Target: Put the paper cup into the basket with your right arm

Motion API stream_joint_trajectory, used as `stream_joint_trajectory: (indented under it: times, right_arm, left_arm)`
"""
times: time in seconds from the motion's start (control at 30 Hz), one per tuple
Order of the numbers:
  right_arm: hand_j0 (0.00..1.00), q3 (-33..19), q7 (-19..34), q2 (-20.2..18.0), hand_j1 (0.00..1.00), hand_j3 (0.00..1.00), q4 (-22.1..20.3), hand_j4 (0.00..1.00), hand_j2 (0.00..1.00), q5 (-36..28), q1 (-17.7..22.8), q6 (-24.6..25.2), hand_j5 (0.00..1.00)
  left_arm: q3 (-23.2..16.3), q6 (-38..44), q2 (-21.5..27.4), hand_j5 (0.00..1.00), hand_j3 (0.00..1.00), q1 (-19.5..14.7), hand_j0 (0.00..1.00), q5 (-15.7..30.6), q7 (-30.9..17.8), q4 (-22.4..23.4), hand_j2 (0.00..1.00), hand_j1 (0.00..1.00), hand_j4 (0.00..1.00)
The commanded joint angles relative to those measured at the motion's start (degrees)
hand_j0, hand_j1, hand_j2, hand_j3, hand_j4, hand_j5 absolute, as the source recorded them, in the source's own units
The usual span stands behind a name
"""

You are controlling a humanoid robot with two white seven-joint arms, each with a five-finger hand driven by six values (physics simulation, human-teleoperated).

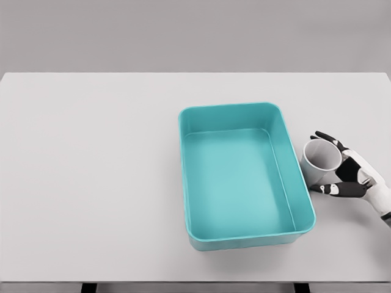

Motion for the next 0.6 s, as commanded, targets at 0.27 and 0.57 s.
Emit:
stream_joint_trajectory:
  times: [0.27,0.57]
  right_arm:
    - [1.00,0.0,0.0,0.2,1.00,1.00,0.2,1.00,1.00,1.2,-0.4,0.1,1.00]
    - [0.75,-0.1,0.0,0.4,0.75,0.75,0.2,0.75,0.75,2.1,-0.9,1.8,0.75]
  left_arm:
    - [0.0,0.0,0.0,1.00,1.00,0.0,1.00,0.0,0.0,0.0,1.00,1.00,1.00]
    - [0.0,0.0,0.0,1.00,1.00,0.0,1.00,0.0,0.0,0.0,1.00,1.00,1.00]
